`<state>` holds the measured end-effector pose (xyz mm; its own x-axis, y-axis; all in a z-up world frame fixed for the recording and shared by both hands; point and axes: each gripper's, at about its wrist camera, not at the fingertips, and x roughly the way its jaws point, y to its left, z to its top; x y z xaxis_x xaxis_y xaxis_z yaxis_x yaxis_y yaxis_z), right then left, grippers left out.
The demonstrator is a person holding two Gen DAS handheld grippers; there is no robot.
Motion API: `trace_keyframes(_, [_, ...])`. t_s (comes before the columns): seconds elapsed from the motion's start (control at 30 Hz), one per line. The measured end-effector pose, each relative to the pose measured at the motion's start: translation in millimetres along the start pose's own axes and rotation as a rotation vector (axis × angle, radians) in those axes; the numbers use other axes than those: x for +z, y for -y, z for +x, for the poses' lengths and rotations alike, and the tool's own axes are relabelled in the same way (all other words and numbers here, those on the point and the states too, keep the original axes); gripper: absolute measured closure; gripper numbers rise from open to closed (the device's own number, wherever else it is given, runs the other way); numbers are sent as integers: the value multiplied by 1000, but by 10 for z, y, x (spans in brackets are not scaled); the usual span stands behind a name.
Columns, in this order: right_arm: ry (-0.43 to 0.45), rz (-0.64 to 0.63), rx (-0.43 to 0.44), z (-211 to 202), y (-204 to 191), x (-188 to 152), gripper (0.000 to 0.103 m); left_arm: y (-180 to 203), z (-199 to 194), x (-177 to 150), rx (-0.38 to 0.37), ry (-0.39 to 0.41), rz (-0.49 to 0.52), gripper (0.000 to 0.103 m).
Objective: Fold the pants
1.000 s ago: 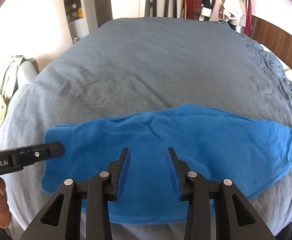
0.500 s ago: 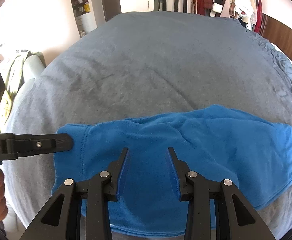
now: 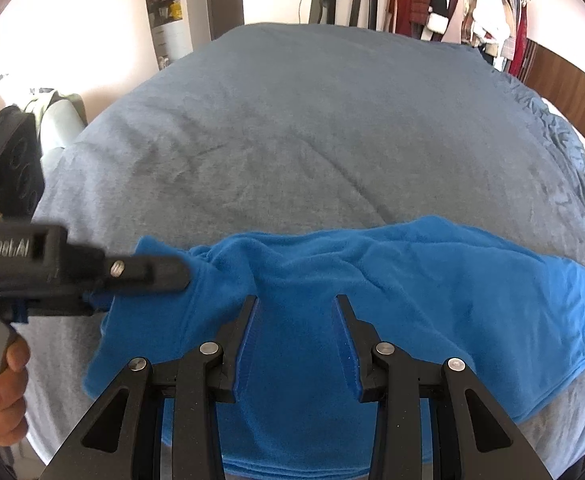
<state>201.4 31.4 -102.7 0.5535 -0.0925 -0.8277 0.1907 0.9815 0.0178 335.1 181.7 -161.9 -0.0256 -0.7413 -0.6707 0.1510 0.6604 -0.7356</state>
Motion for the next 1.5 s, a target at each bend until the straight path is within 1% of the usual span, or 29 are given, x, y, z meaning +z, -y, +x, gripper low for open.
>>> trace_keyframes(0.03, [-3,11,3,11,24,-1,65,-17,30,4,34,2,-5,61])
trace_keyframes(0.1, [-3,27,-2,22,66,0,65,-33,20,-3,35,17,2,77])
trace_keyframes(0.13, [-8,29,-12,32,78,4,65,-38,-6,-8,32,24,10,82])
trace_keyframes(0.17, [-11,30,-15,41,82,8,65,-13,-45,-13,31,34,29,83])
trace_keyframes(0.27, [-11,40,9,30,91,20,65,89,-158,-2,51,66,102,84])
trace_keyframes(0.33, [1,41,21,-7,77,22,65,197,-191,41,87,67,166,84])
trace_keyframes(0.37, [1,40,32,-29,70,24,65,248,-204,49,93,62,199,84])
trace_keyframes(0.47, [-6,58,65,-73,83,28,65,334,-243,46,86,58,216,84])
trace_keyframes(0.6, [-17,77,101,-98,119,9,65,430,-266,-17,106,44,261,84])
trace_keyframes(0.67, [-20,82,112,-107,133,1,65,446,-227,-53,111,52,253,82])
trace_keyframes(0.77, [-23,78,127,-104,124,-17,65,336,-193,-116,114,51,205,80])
trace_keyframes(0.83, [-29,65,129,-103,111,-36,65,279,-219,-175,112,63,186,74])
trace_keyframes(0.87, [-30,63,127,-102,109,-42,65,263,-243,-210,117,69,183,69])
trace_keyframes(0.9, [-30,65,127,-104,116,-53,65,264,-262,-242,114,73,187,66])
trace_keyframes(0.93, [-29,68,128,-103,121,-56,65,262,-282,-268,105,80,193,66])
trace_keyframes(1.03, [-33,76,130,-90,128,-75,65,280,-310,-273,88,110,209,67])
trace_keyframes(1.1, [-42,74,129,-79,117,-82,65,277,-283,-237,96,119,225,73])
trace_keyframes(1.13, [-45,72,128,-79,112,-89,65,287,-257,-214,106,120,230,79])
trace_keyframes(1.23, [-29,71,117,-105,113,-78,65,290,-213,-152,122,124,242,83])
trace_keyframes(1.33, [-16,78,102,-119,120,-42,65,366,-266,-77,130,158,262,93])
trace_keyframes(1.43, [-20,98,125,-114,98,21,65,472,-455,20,140,255,309,94])
trace_keyframes(1.5, [-5,87,124,-130,55,56,65,480,-477,86,130,256,324,94])
